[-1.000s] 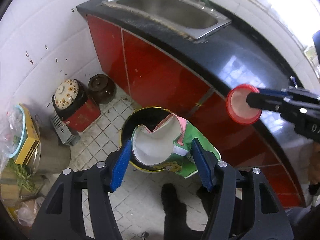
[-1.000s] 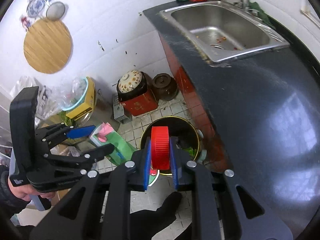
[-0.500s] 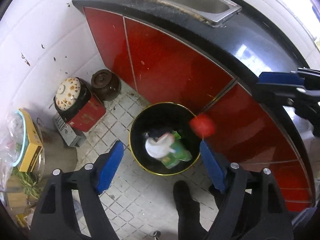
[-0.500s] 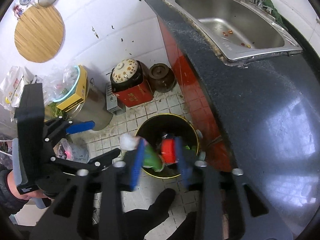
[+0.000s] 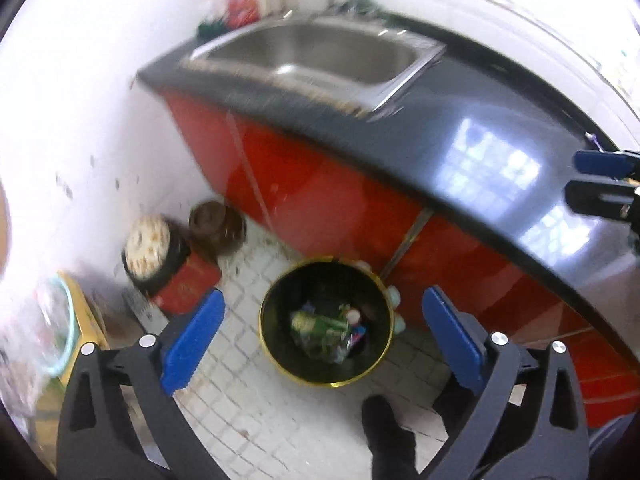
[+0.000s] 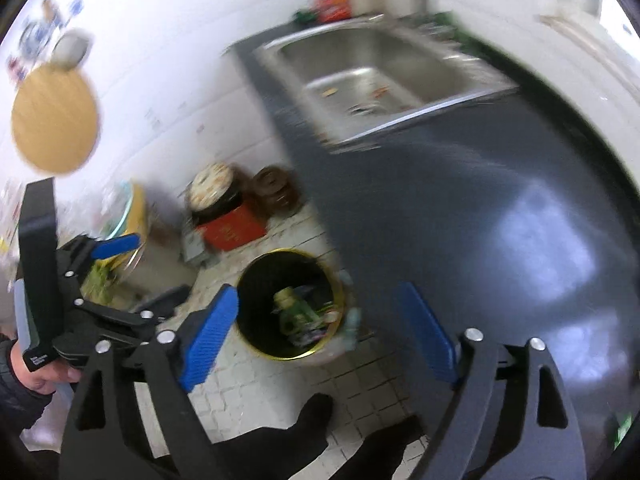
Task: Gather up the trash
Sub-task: 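Move both tools back over the counter trash, then grasp the yellow sponge with the left tool while the right tool grasps the pale green plastic piece, then carry the sponge and plastic piece over the bin and open both tools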
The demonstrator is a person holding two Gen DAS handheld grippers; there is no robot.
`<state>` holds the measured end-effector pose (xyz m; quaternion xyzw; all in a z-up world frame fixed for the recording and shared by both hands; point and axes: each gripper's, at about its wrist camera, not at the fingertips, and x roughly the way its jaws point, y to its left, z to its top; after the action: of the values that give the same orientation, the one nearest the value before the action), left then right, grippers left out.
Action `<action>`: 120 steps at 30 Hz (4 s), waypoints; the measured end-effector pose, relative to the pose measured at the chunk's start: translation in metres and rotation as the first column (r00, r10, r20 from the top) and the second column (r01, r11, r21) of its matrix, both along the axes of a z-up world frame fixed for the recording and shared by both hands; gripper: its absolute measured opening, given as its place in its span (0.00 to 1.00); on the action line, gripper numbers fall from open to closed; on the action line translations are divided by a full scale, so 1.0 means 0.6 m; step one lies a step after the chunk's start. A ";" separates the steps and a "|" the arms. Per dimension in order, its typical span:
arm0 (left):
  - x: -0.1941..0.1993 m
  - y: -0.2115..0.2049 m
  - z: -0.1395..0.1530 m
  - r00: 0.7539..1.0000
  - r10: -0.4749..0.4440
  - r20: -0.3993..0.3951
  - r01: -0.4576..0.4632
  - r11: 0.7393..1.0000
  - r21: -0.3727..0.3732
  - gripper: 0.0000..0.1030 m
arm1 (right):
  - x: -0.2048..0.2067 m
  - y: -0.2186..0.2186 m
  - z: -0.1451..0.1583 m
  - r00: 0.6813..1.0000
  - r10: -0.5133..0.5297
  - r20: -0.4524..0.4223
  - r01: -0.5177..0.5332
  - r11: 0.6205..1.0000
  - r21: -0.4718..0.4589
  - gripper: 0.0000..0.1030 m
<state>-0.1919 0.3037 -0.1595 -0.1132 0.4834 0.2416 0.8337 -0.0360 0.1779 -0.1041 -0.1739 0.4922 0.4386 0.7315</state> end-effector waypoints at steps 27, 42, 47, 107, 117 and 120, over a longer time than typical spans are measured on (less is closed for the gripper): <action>0.513 -0.600 0.104 0.732 -0.669 0.132 0.679 0.733 -0.052 0.94 | 0.214 -0.778 0.089 0.672 -0.722 0.162 0.720 0.689 0.081 0.81; 0.723 -0.760 -0.029 0.751 -0.657 0.064 0.657 0.733 -0.174 0.93 | 0.294 -0.801 -0.105 0.880 -0.475 0.012 0.474 0.876 -0.084 0.81; 0.778 -0.791 -0.072 0.757 -0.652 0.039 0.645 0.737 -0.203 0.93 | 0.319 -0.784 -0.148 0.934 -0.357 0.005 0.355 0.927 -0.123 0.81; 0.193 -0.260 0.084 0.935 -0.337 0.113 0.343 0.939 -0.035 0.55 | 0.087 -0.272 0.042 0.991 -0.126 0.037 0.123 0.991 0.060 0.33; -0.025 -0.058 0.034 0.997 -0.070 0.041 0.073 0.994 -0.083 0.55 | -0.043 0.039 -0.002 0.973 0.187 -0.136 -0.179 0.981 0.068 0.34; -0.054 -0.028 0.010 0.999 -0.035 0.023 0.037 0.994 -0.101 0.55 | -0.067 0.082 -0.022 0.962 0.215 -0.167 -0.210 0.976 0.050 0.34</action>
<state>-0.2243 0.2867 -0.1536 -0.1494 0.4883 0.2005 0.8361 -0.0764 0.2268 -0.1172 -0.1757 0.5248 0.5358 0.6377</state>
